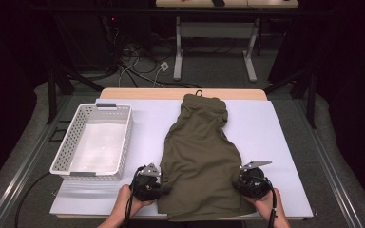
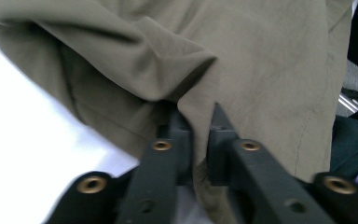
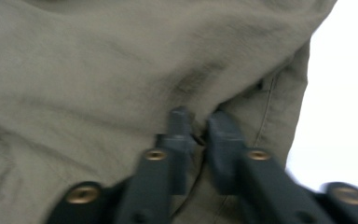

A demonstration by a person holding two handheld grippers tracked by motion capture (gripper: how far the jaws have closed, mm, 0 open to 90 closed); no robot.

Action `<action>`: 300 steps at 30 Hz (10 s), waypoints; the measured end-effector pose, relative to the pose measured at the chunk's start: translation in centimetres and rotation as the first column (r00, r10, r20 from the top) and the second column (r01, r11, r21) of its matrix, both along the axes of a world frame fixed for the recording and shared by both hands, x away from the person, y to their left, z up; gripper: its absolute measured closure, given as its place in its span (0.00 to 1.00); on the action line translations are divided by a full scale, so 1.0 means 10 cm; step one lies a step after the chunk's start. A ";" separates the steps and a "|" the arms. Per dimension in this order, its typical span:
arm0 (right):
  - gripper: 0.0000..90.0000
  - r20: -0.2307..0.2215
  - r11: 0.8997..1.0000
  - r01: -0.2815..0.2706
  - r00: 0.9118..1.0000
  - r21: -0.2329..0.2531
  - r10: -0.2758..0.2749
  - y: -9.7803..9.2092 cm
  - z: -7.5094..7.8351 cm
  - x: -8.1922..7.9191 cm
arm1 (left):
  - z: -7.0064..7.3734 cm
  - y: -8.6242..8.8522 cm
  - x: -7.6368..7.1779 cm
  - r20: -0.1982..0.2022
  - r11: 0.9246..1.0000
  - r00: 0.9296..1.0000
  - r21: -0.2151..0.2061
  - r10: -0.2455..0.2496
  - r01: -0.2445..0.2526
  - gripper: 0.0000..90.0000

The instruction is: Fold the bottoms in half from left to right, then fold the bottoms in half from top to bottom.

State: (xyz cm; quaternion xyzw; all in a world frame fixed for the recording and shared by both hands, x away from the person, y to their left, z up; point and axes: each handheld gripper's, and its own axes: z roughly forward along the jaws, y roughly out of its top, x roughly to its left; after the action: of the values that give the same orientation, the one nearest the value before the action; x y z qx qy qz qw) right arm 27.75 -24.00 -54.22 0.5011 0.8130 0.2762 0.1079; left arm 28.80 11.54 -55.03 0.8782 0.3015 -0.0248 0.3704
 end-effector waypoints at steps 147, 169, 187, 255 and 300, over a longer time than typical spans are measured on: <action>0.81 0.060 0.995 0.098 0.993 -0.014 -0.097 0.13 -0.03 1.84 | -0.07 -0.69 0.25 0.211 0.987 0.966 0.086 -0.150 0.134 0.96; 0.34 0.057 0.996 0.090 0.994 -0.001 -0.090 0.05 0.17 1.89 | -0.07 -0.70 0.25 0.213 0.986 0.965 0.092 -0.153 0.136 0.97; 0.48 0.021 0.970 0.232 0.973 -0.067 -0.231 0.17 -0.01 2.50 | -0.07 -0.69 0.26 0.210 0.986 0.965 0.087 -0.157 0.142 0.97; 0.93 0.307 0.973 -0.220 0.924 -0.065 0.229 0.40 0.44 0.65 | -0.08 -0.68 0.26 0.202 0.989 0.969 0.067 -0.139 0.128 0.96; 0.48 -0.057 0.995 0.053 0.997 0.079 -0.048 -0.10 0.00 1.57 | -0.08 -0.69 0.26 0.206 0.989 0.968 0.072 -0.142 0.129 0.96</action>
State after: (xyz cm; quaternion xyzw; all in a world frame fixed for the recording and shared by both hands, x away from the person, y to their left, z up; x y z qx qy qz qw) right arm 43.48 -24.99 -54.22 0.5328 0.7910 0.2920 0.0723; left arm 31.35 4.68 -55.88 0.9048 0.2004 0.0519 0.3722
